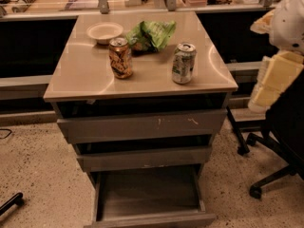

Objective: Place orange can into bottom drawer

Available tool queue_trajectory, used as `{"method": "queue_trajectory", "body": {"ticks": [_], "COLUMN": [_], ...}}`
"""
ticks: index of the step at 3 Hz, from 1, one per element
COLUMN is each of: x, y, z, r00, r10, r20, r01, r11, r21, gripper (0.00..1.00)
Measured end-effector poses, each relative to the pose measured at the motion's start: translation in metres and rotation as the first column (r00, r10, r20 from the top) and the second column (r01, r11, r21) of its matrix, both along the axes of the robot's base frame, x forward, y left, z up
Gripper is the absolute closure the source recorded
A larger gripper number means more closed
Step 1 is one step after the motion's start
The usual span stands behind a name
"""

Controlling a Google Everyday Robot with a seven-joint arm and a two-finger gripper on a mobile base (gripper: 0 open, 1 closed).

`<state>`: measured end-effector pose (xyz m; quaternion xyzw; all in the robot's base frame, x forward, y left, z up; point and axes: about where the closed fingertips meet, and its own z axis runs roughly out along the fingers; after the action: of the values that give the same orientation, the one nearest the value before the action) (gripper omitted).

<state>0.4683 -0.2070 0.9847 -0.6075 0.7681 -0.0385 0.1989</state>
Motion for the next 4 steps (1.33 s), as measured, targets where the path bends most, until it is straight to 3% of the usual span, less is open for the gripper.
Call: {"method": "queue_trajectory", "body": {"ticks": [1,2,3,4], "x": [0.046,0.084,0.108,0.108], "y": [0.032,0.079,0.133,0.133], "z": [0.02,0.04,0.041,0.041], "r00": [0.9947,0.982,0.9684,0.9684], "r10": [0.032,0.072,0.133,0.133], "r20": [0.097,0.175,0.211,0.211], "r01": [-0.042,-0.11,-0.201,-0.201], "r11": [0.994,0.969,0.918,0.918], "r21": [0.103,0.221,0.342,0.342], "gripper": [0.0,0.0,0.0,0.0]}}
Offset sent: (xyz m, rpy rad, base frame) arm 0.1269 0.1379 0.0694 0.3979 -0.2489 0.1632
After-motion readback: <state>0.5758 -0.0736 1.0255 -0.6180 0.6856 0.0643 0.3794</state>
